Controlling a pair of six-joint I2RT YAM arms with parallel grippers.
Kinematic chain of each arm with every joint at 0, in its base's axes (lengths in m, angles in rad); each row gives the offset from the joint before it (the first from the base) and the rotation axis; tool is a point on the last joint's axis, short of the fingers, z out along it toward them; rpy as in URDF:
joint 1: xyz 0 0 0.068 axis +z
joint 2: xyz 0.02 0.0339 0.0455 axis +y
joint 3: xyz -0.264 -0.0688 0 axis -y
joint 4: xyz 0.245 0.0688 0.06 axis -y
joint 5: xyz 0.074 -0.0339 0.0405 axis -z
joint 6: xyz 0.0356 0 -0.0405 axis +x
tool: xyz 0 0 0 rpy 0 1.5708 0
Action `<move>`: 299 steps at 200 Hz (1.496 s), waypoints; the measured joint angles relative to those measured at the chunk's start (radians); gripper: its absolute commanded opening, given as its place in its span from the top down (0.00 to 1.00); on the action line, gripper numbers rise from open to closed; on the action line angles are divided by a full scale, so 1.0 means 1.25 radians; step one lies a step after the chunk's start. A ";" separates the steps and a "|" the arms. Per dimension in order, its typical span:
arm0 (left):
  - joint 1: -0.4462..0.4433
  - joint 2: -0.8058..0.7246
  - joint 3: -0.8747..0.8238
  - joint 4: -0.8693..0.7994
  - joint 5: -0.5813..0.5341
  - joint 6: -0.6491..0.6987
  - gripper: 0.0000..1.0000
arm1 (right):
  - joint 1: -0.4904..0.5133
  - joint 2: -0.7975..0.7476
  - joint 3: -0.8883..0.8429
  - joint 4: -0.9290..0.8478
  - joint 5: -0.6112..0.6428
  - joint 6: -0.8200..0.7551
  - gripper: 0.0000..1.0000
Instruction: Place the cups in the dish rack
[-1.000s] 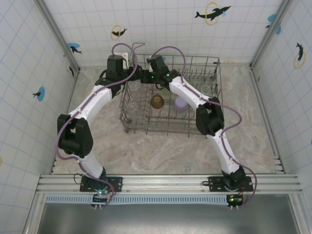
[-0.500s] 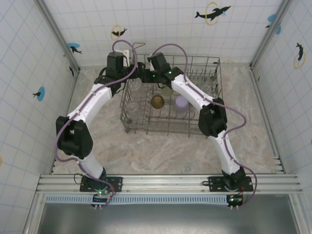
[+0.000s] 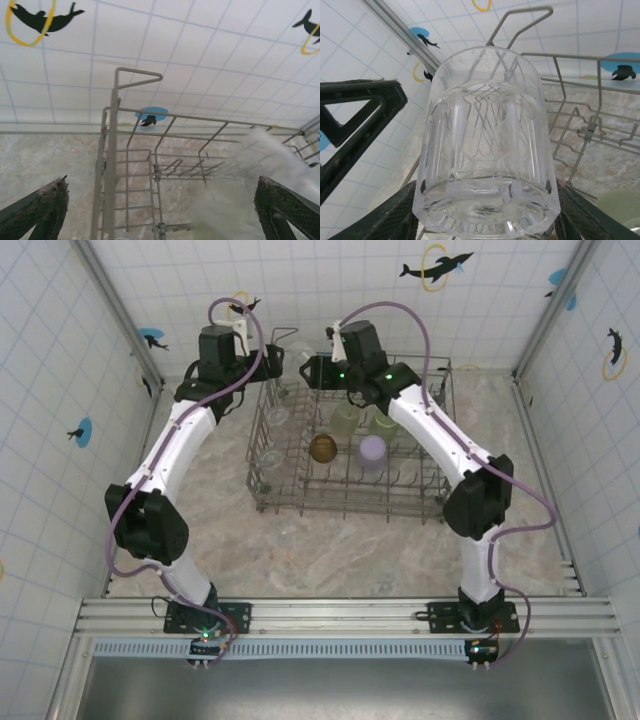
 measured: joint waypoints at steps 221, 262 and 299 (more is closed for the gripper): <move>0.094 0.062 -0.102 0.381 0.723 -0.333 0.24 | -0.182 -0.240 -0.432 0.403 -0.483 0.106 0.65; 0.094 0.062 -0.167 0.498 0.780 -0.396 0.21 | -0.181 -0.240 -0.432 0.424 -0.508 0.123 0.65; 0.094 0.062 -0.197 0.569 0.807 -0.432 0.17 | -0.177 -0.229 -0.433 0.429 -0.522 0.129 0.66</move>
